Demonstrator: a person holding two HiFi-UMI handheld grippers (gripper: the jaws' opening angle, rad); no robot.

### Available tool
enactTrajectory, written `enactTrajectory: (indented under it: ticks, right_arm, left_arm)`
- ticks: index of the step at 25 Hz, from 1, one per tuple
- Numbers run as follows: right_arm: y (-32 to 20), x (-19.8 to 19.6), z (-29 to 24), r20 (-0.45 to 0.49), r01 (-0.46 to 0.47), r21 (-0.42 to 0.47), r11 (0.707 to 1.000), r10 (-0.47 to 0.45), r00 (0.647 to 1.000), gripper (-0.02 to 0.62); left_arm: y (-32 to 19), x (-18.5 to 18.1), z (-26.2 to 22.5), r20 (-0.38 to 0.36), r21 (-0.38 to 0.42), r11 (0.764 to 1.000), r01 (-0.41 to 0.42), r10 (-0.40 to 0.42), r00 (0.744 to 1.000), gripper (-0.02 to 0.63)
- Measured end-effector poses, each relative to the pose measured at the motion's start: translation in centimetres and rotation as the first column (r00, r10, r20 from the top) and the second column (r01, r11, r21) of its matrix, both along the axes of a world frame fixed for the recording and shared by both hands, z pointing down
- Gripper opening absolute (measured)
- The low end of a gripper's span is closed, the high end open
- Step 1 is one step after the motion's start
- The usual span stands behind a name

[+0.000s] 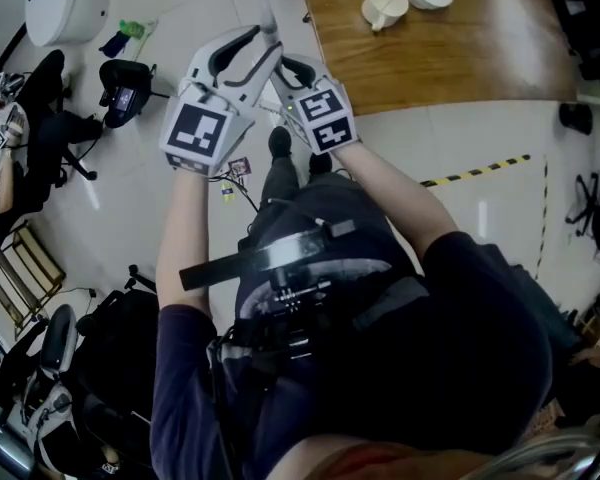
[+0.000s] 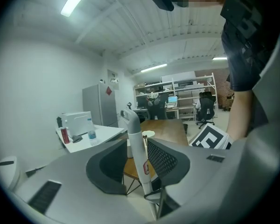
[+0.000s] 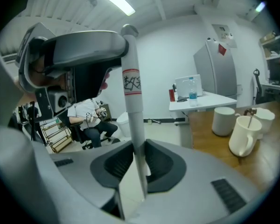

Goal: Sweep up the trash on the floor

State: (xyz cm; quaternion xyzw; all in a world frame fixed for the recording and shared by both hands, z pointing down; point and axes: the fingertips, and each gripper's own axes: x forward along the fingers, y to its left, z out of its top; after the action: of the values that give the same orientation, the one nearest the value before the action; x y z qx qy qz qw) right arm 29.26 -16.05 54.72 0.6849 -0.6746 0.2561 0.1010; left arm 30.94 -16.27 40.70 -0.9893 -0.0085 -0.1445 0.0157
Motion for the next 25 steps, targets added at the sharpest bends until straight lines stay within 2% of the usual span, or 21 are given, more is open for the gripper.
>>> enactTrajectory:
  ticks: [5,11,15,19,25]
  right_arm:
    - [-0.5,2.2,3.7,0.003,-0.107,-0.087,0.990,0.108,0.994,0.098]
    - [-2.0,5.5,7.6,-0.009,-0.219,-0.153,0.964,0.220,0.976,0.098]
    - [-3.2,7.7,9.6,-0.031,-0.244,-0.192,0.950,0.243,0.970,0.098]
    - [-2.8,9.0,11.8,-0.023,-0.290,-0.255,0.923,0.294,0.956,0.098]
    - [-5.0,9.5,13.4,-0.043,-0.295,-0.294,0.909,0.296,0.954,0.106]
  left_arm:
    - [-0.7,2.7,3.4,0.004,-0.060,0.988,-0.140,0.141,0.990,0.121]
    - [-1.8,5.9,7.3,0.013,-0.144,0.956,-0.257,0.261,0.965,0.121]
    - [-2.8,7.8,9.2,0.023,-0.157,0.946,-0.284,0.291,0.957,0.121]
    - [-2.3,9.0,11.4,0.040,-0.188,0.929,-0.319,0.331,0.943,0.121]
    - [-3.0,10.5,14.6,0.059,-0.196,0.931,-0.309,0.326,0.944,0.120]
